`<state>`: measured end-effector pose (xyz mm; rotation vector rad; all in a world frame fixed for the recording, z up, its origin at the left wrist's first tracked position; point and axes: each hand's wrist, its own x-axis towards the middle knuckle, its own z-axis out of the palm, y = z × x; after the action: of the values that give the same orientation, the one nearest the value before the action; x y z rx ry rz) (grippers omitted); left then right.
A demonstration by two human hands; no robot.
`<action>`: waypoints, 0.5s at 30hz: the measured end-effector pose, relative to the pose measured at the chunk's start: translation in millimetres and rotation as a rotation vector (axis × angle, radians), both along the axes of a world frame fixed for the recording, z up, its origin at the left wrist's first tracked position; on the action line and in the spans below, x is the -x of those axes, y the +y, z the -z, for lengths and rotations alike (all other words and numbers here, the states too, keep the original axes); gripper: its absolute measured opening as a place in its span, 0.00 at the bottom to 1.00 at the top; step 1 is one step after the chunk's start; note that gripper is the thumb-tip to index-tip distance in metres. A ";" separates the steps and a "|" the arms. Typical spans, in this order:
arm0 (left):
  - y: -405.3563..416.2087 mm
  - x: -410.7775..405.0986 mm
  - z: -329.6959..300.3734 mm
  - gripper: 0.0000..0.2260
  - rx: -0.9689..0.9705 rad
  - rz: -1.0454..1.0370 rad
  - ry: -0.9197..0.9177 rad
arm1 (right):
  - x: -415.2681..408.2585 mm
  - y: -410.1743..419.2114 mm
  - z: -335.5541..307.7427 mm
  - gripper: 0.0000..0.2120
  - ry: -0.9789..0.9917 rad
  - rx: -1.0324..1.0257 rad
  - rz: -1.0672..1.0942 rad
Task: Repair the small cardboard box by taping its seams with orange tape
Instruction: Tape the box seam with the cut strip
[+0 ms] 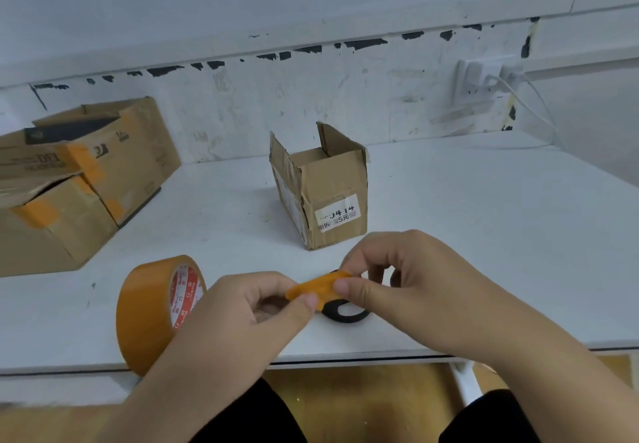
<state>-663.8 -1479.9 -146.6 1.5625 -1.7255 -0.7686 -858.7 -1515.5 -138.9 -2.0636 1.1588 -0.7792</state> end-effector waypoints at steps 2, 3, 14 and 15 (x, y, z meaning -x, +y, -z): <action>-6.6 -1.1 0.5 0.07 0.015 -0.056 0.039 | -3.5 -0.9 1.2 0.07 -0.018 0.020 0.029; -8.5 -0.6 0.2 0.05 0.034 -0.072 0.066 | -5.2 -1.4 1.6 0.07 -0.031 0.024 0.040; -15.2 11.3 -0.3 0.07 0.185 -0.089 0.293 | -4.5 3.8 -5.5 0.09 -0.078 0.077 0.114; -15.2 13.1 0.3 0.08 0.198 -0.087 0.318 | -4.4 3.7 -5.4 0.09 -0.081 0.075 0.114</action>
<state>-676.9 -1495.1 -146.9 1.2951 -1.4449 -0.7342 -854.3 -1511.8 -133.5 -2.0205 1.2273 -0.9655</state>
